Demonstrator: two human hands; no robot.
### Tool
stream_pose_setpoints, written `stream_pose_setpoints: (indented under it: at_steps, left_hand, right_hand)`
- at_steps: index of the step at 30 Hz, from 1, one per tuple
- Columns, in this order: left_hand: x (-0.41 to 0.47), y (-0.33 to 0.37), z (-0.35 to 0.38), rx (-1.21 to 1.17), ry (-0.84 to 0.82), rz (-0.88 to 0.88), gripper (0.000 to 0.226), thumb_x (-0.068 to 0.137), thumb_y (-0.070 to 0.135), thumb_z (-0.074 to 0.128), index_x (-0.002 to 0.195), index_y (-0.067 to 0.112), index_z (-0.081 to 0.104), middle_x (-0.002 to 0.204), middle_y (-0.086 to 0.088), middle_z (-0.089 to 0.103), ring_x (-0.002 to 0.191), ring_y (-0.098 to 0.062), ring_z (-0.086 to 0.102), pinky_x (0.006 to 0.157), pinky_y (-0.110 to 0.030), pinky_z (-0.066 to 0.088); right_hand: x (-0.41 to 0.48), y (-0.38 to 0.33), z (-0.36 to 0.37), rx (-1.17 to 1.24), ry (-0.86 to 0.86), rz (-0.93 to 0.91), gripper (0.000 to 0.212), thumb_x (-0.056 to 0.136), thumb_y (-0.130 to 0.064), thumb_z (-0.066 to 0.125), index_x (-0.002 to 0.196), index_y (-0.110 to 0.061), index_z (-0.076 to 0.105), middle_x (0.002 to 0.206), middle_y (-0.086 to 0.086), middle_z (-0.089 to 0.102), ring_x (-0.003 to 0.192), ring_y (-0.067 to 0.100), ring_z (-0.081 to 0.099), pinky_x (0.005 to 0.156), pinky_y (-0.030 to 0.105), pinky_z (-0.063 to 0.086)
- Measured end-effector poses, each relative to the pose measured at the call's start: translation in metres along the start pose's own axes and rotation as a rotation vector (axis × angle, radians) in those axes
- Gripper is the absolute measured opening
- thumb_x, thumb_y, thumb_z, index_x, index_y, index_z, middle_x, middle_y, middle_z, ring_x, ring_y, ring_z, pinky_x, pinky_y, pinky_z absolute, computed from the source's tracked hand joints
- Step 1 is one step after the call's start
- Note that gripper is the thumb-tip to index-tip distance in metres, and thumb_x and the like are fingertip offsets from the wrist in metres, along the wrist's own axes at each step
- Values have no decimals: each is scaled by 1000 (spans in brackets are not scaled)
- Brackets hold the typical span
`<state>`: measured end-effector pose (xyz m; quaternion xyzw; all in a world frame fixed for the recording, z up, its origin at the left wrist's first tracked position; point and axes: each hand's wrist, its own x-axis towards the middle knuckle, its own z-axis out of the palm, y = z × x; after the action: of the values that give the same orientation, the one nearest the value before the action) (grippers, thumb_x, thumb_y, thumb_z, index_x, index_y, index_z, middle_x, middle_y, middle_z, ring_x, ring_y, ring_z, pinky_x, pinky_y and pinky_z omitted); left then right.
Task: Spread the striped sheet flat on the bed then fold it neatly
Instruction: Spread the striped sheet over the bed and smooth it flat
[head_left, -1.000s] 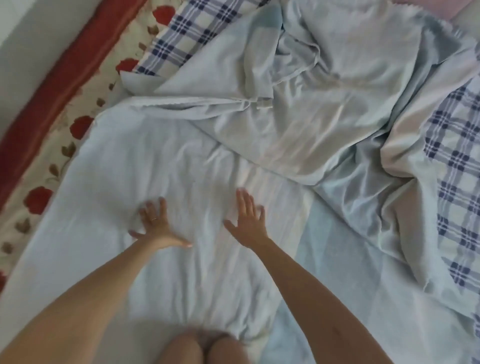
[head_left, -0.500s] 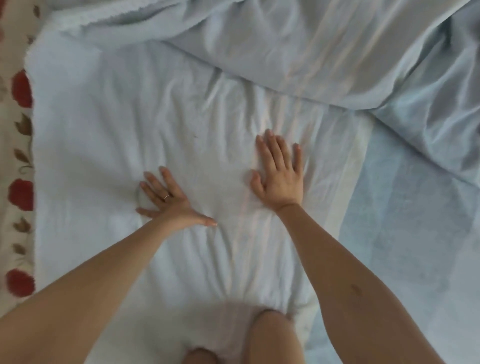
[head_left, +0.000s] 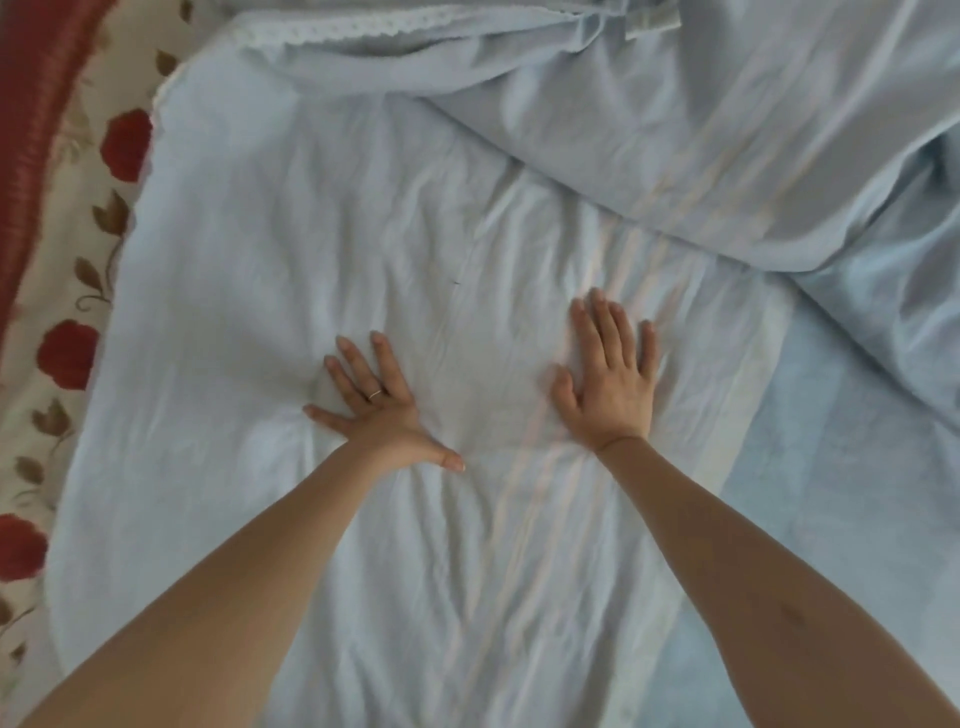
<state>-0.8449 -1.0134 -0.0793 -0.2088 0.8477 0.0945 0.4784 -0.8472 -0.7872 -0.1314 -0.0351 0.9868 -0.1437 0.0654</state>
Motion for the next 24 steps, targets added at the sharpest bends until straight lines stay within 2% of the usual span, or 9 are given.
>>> stream_pose_setpoints:
  at_steps: [5, 8, 11, 13, 15, 17, 18, 21, 24]
  left_hand:
    - [1, -19, 19, -53, 158, 119, 170, 30, 67, 83, 128, 26, -49, 136, -12, -54, 129, -31, -46, 98, -70, -16]
    - [-13, -32, 50, -127, 348, 212, 134, 58, 66, 73, 147, 33, -21, 154, -5, -30, 142, -21, -25, 106, -65, -9]
    - [-42, -65, 99, -85, 461, 394, 90, 85, 42, 61, 151, 33, 0, 157, 1, -15, 147, -19, -5, 109, -62, -3]
    - [-68, -106, 131, -9, 539, 516, 94, 73, 26, 74, 150, 31, 19, 158, -2, 3, 146, -23, 16, 107, -64, 10]
    - [-87, -145, 155, 38, 623, 415, 100, 51, 18, 85, 141, 28, 41, 154, -8, 28, 139, -31, 31, 99, -67, 25]
    - [-108, -194, 180, -109, 565, 150, 101, 52, 18, 87, 142, 25, 42, 154, -8, 28, 139, -38, 29, 96, -68, 30]
    - [-114, -218, 191, -171, 523, 99, 101, 55, 19, 87, 144, 24, 39, 155, -6, 24, 140, -38, 28, 95, -66, 33]
    - [-124, -279, 212, -291, 479, 210, 78, 72, 13, 76, 142, 26, 43, 155, 6, 22, 142, -20, 26, 97, -49, 44]
    - [-126, -320, 194, -516, 590, 186, 46, 85, 3, 55, 126, 24, 59, 144, 6, 45, 129, -17, 46, 94, -36, 48]
  right_hand:
    - [-2, -4, 4, -47, 33, 1, 71, 81, -36, 33, 149, -17, 28, 156, 4, 26, 143, 20, 23, 118, 47, 5]
    - [-2, -5, 4, -82, 29, 1, 70, 82, -33, 32, 150, -17, 28, 157, 4, 25, 143, 20, 23, 118, 46, 4]
    - [-5, -5, -2, -86, -23, 53, 70, 82, -33, 31, 150, -20, 26, 157, 1, 24, 144, 18, 22, 117, 44, 3]
    - [-14, -14, -5, -126, -36, 76, 68, 84, -34, 29, 151, -23, 21, 159, -1, 19, 145, 17, 18, 116, 46, 0]
    - [-13, -25, -11, -142, -59, 218, 65, 91, -31, 30, 153, -24, 12, 161, 1, 8, 147, 20, 10, 114, 52, -1]
    - [-16, -57, -11, -128, -155, 339, 65, 94, -30, 28, 153, -13, 6, 160, 10, 0, 147, 28, 4, 113, 56, 3]
    - [-23, -82, -9, -120, -202, 326, 67, 95, -32, 28, 152, -6, 6, 160, 15, 1, 147, 31, 4, 113, 55, 5]
    - [-84, -176, 18, -169, -365, -98, 73, 98, -38, 37, 151, -4, 2, 160, 14, -1, 147, 27, 4, 114, 53, 7]
    - [-159, -269, 49, -189, -542, -321, 81, 98, -42, 39, 151, -7, -10, 159, 11, -13, 147, 24, -6, 113, 58, 3]
